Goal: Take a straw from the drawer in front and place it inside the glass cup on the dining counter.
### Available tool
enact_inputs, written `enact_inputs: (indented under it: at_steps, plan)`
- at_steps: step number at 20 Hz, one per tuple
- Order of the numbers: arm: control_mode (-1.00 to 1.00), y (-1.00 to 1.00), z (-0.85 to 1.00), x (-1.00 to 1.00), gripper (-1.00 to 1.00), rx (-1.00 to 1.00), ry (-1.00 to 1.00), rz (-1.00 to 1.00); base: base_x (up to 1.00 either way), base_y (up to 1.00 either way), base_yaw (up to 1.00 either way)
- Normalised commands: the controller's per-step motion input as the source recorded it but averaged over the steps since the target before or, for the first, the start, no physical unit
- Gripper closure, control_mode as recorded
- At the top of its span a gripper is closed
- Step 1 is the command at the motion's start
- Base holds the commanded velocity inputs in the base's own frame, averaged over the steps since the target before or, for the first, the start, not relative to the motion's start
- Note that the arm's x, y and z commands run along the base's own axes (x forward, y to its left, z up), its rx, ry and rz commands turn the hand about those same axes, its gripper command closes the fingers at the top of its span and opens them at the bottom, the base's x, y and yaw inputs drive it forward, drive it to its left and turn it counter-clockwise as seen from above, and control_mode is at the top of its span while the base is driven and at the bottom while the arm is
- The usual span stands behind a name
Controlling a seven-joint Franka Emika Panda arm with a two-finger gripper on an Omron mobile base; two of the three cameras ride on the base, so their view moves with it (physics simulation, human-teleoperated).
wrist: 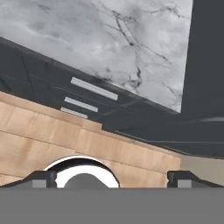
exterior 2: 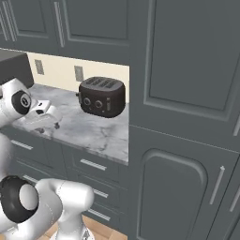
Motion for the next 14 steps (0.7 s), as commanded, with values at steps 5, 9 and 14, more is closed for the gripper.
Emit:
enact_inputs:
  at_steps: [5, 9, 14]
  plan:
    - [-1.00, 0.27, -0.72, 0.14, -1.00, -0.31, 0.01, -0.04, 0.00, 0.00, 0.00]
    - [-1.00, 0.02, -0.88, 0.11, -1.00, -0.36, 0.00, -0.02, 0.00, 0.00, 0.00]
    - [-1.00, 0.00, -0.88, 0.18, -1.00, -0.30, 0.00, -0.01, 0.00, 0.00, 0.00]
